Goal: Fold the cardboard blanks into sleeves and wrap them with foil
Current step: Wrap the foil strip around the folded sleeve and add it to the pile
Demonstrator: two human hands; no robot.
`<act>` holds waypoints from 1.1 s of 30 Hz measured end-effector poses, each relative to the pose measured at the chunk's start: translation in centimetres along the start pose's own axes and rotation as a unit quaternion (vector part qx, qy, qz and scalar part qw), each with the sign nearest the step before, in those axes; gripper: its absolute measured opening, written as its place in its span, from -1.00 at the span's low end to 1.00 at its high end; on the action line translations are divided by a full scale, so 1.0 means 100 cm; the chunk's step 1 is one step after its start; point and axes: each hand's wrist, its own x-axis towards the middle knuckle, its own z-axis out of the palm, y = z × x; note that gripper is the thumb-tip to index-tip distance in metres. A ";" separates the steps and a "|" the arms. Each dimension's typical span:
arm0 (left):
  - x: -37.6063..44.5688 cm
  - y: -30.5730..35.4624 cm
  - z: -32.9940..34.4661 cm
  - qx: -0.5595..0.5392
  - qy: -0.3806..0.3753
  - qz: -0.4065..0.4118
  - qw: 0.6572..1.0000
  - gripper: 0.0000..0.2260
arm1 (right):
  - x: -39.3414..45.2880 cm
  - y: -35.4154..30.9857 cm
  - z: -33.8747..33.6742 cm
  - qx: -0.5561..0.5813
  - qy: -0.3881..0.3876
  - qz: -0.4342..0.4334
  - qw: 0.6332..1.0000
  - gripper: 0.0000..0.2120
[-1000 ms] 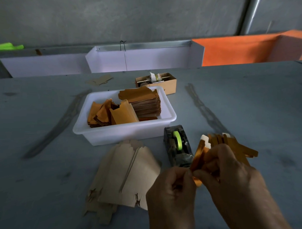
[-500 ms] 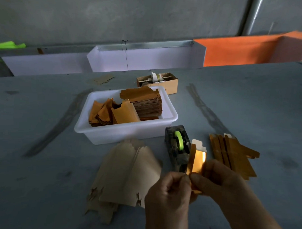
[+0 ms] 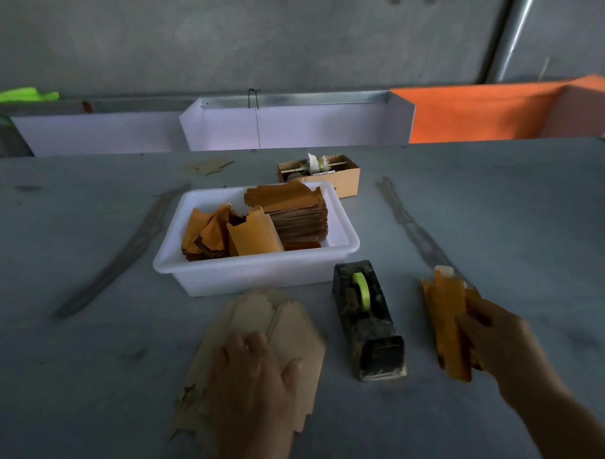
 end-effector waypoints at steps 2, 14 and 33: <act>0.004 -0.006 0.000 0.064 -0.039 -0.009 0.997 -0.57 | 0.015 0.005 -0.001 -0.083 0.025 0.003 0.996 -0.84; 0.037 -0.036 -0.011 -0.194 -0.102 -0.088 0.972 -0.69 | -0.043 -0.003 -0.011 -0.077 0.143 -0.158 0.974 -0.76; -0.003 -0.004 -0.029 -0.621 -0.218 -0.086 0.748 -0.70 | -0.106 -0.044 0.052 0.248 -0.185 0.019 0.951 -0.93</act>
